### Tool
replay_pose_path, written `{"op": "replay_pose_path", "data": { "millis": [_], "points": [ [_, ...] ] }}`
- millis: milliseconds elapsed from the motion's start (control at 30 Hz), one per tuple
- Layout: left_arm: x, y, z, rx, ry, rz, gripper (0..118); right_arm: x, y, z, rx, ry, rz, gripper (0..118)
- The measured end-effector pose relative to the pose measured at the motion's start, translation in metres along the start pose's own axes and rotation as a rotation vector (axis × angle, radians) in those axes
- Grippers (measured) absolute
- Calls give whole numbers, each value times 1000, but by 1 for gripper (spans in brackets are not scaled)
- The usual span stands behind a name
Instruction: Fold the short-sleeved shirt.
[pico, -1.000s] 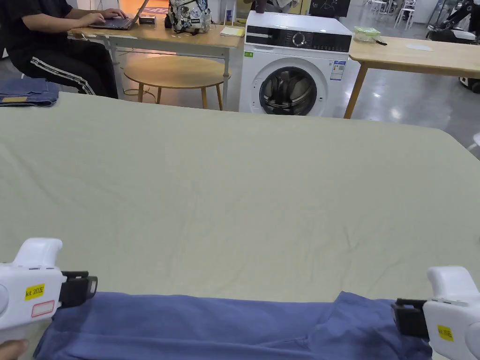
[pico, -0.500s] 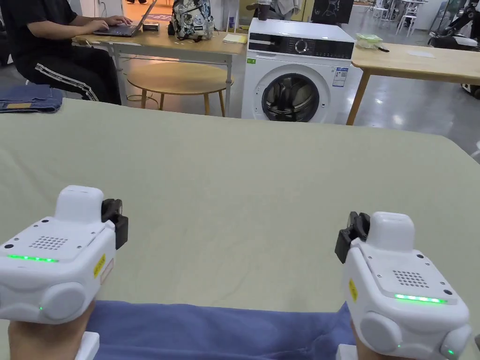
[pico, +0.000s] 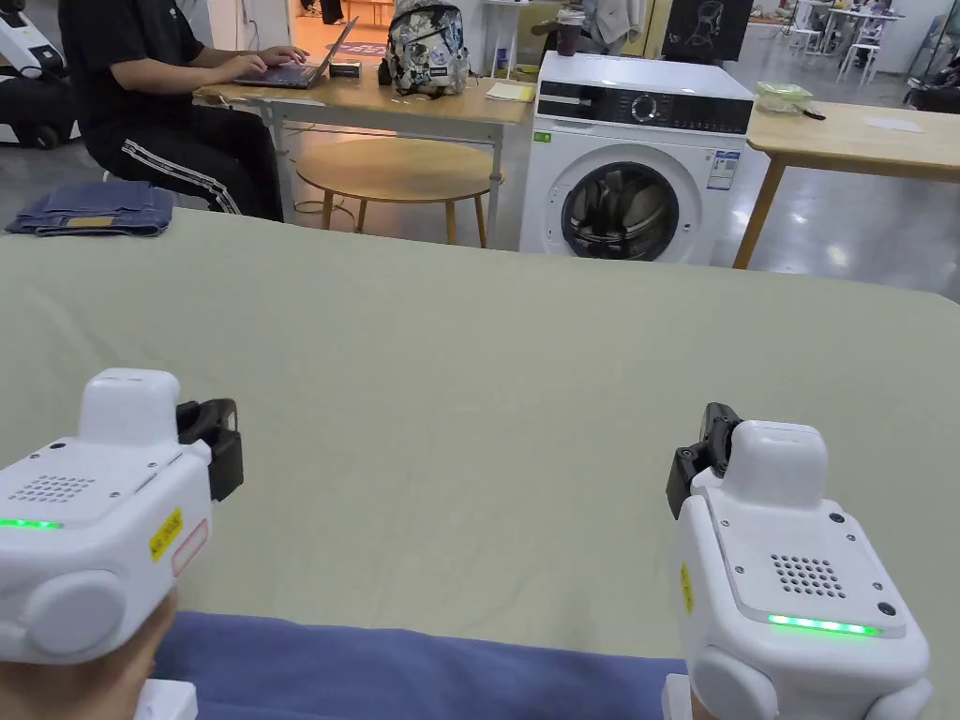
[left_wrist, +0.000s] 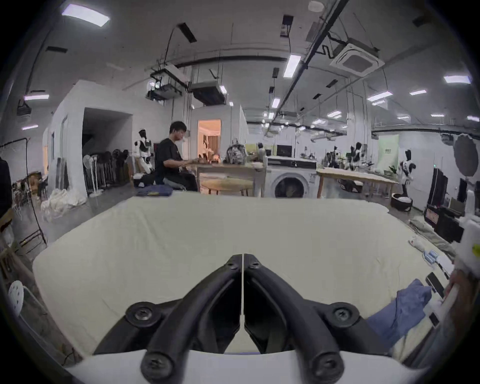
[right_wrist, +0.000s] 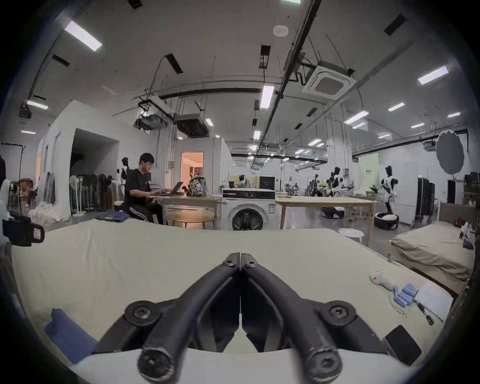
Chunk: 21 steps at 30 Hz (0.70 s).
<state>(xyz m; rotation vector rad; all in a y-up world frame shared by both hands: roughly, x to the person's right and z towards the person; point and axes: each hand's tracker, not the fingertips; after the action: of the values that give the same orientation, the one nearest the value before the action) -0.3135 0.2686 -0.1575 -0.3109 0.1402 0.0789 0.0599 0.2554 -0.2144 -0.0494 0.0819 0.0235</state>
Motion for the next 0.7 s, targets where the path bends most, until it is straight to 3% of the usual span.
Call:
{"op": "replay_pose_path", "data": {
  "millis": [233, 400, 467, 533, 567, 667, 700],
  "points": [
    [-69, -25, -9, -381, -207, 198, 0, -8, -3, -7, -26, 45, 12, 0],
    [-125, -63, -27, -538, -348, 356, 0, -14, -11, -11, -48, 64, 20, 0],
    [-135, -75, -31, -577, -388, 461, 11, -15, -13, -14, -59, 73, 17, 0],
    [-150, -90, -44, -622, -428, 539, 39, -18, -16, -17, -74, 80, 15, 0],
    [-150, -95, -45, -664, -455, 577, 46, -19, -17, -18, -81, 85, 13, 0],
    [-159, -113, -62, -758, -453, 603, 70, -20, -20, -20, -97, 90, 15, 0],
    [-158, -117, -65, -790, -477, 604, 73, -20, -22, -20, -100, 91, 16, 0]
  ]
}}
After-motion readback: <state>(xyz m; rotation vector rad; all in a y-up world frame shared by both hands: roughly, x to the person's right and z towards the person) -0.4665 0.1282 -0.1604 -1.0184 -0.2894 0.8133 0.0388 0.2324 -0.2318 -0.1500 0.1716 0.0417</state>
